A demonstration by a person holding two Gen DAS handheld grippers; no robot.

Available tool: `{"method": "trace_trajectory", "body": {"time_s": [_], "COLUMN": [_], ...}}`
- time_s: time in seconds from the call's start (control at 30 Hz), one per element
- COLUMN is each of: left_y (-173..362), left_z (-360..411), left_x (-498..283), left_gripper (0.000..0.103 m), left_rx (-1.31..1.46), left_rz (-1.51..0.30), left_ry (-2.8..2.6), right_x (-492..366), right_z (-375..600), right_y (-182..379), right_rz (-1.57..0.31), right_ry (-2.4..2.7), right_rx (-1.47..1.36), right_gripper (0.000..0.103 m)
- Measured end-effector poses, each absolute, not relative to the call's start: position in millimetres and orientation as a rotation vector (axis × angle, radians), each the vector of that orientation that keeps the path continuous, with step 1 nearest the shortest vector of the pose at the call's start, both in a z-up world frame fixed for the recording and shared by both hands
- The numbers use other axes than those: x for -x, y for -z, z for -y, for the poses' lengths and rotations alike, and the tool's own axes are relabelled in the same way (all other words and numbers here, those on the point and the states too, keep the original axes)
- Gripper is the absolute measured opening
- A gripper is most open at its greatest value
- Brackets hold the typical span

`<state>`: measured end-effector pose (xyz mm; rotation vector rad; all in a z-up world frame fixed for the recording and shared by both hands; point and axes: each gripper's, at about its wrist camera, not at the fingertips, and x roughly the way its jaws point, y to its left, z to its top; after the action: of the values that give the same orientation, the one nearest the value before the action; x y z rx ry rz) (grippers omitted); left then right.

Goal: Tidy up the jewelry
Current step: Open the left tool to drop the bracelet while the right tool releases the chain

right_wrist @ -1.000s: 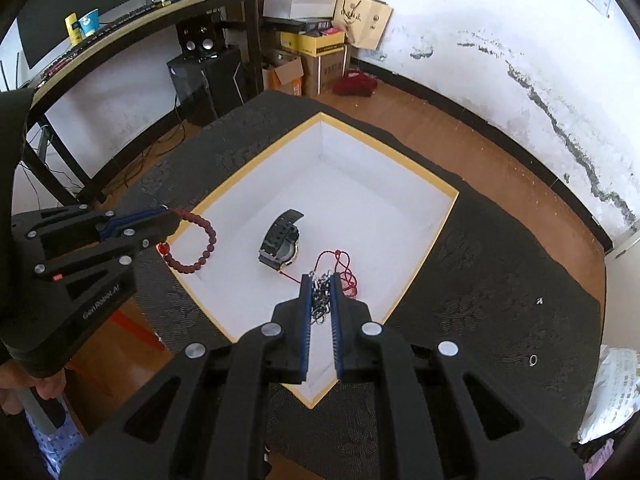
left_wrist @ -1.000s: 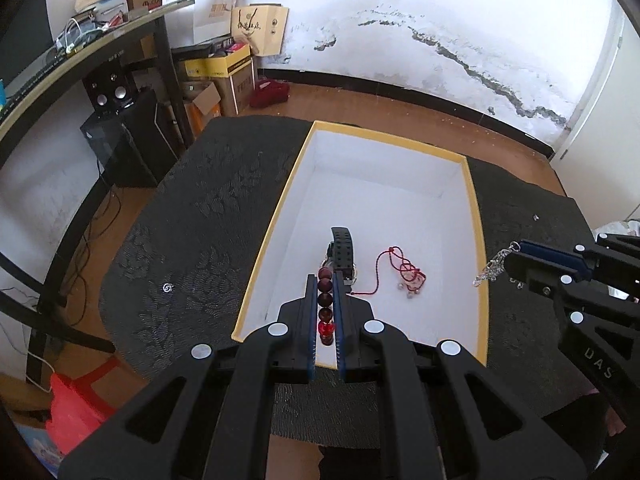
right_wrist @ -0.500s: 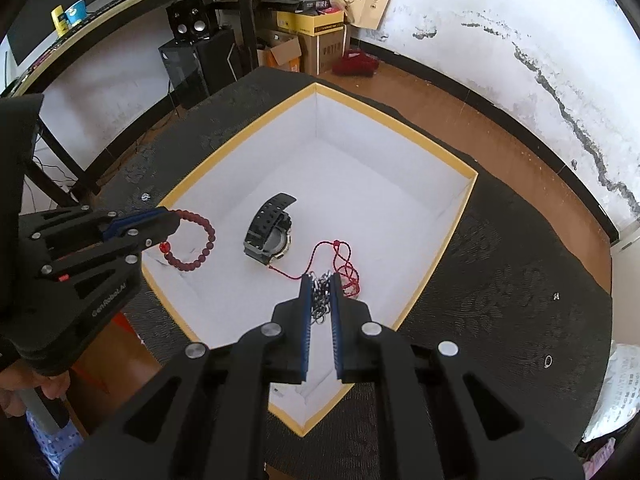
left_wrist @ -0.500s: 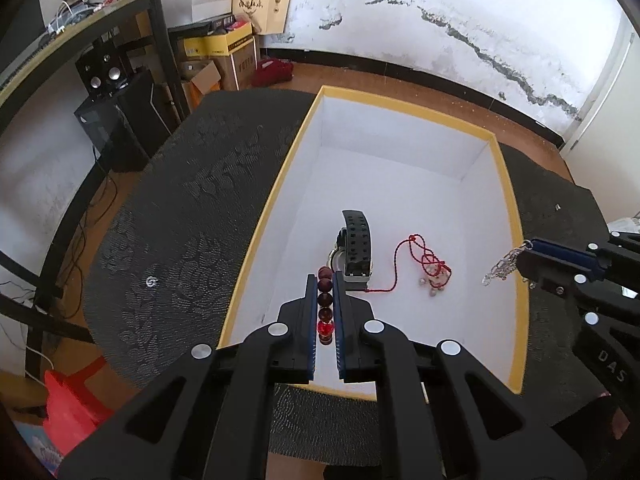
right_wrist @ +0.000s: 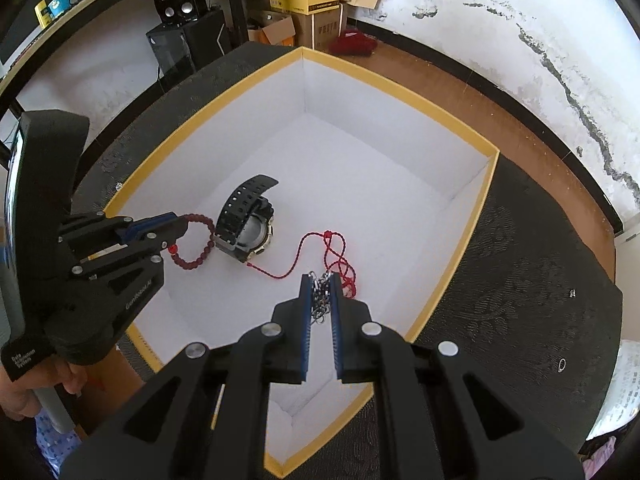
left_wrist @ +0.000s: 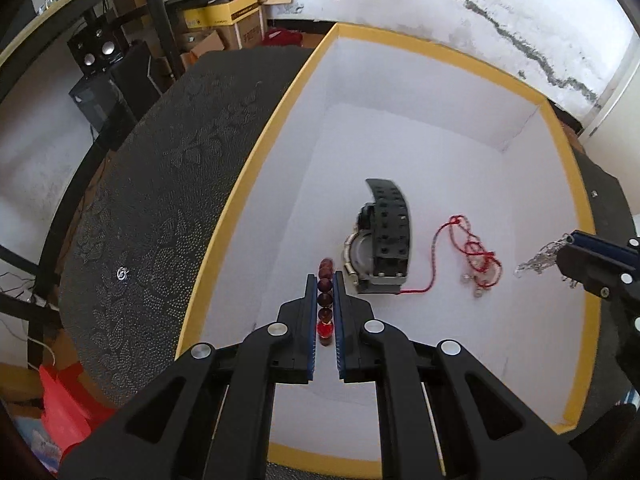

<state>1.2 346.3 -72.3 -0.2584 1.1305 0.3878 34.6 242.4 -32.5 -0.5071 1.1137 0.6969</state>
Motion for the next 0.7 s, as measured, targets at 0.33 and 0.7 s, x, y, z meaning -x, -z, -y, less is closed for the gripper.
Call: {"method": "trace_trajectory", "body": {"time_s": [0.33, 0.7], "left_y": [68, 57], "left_z": [-335, -319], "left_x": [-2, 5], "left_gripper": [0.081, 0.093], "left_rx": [0.262, 0.258], "left_rz": [-1.110, -1.106], "left_ry": [-0.348, -0.294], "right_x": [-41, -54], "right_z": [-247, -261], "right_y": [36, 40], "right_rz": [-1.115, -1.115], "right_ry": [-0.694, -0.691], "right_rx": [0.501, 0.519], "right_gripper": [0.009, 0.009]}}
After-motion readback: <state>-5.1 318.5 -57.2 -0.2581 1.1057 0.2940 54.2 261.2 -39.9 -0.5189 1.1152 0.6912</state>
